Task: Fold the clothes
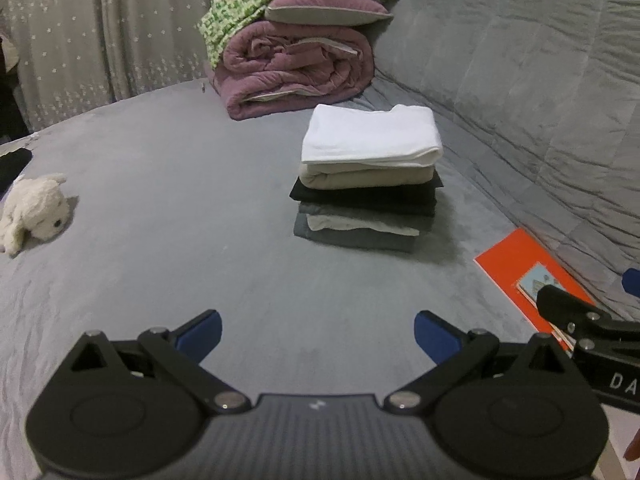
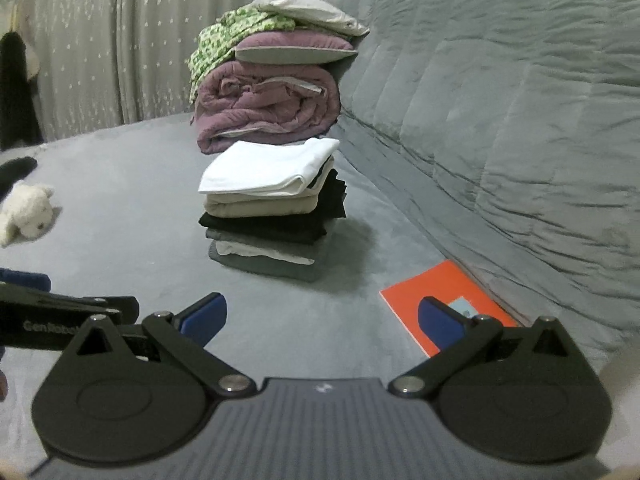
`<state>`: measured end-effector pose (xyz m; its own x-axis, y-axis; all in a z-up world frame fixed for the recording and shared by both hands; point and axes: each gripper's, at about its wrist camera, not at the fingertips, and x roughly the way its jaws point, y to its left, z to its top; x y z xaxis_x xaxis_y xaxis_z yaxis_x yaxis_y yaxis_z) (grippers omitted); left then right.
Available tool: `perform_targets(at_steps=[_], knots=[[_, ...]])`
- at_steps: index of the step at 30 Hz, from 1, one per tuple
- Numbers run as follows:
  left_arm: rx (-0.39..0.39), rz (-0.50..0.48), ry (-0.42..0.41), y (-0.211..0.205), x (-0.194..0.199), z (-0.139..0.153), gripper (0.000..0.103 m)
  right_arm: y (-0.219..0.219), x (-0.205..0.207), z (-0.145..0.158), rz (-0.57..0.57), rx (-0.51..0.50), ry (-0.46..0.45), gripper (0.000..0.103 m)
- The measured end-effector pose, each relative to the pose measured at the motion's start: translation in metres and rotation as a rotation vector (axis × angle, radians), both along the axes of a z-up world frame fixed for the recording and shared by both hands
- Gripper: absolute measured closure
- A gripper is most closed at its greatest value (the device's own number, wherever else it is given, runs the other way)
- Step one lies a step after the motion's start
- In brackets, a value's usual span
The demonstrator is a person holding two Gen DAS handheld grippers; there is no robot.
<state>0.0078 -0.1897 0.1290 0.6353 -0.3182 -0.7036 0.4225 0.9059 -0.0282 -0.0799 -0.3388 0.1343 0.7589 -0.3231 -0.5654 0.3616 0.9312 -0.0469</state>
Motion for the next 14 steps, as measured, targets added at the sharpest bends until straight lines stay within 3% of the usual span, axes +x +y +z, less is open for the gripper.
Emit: perform_targets(at_steps=[7, 14], knots=[[0.018, -0.010, -0.029, 0.021, -0.039, 0.005, 0.001, 0.028, -0.033, 0.007, -0.014, -0.031, -0.014, 0.000], [0.023, 0.001, -0.049, 0.035, -0.047, 0.007, 0.001, 0.040, -0.037, 0.008, -0.010, -0.043, -0.021, 0.000]])
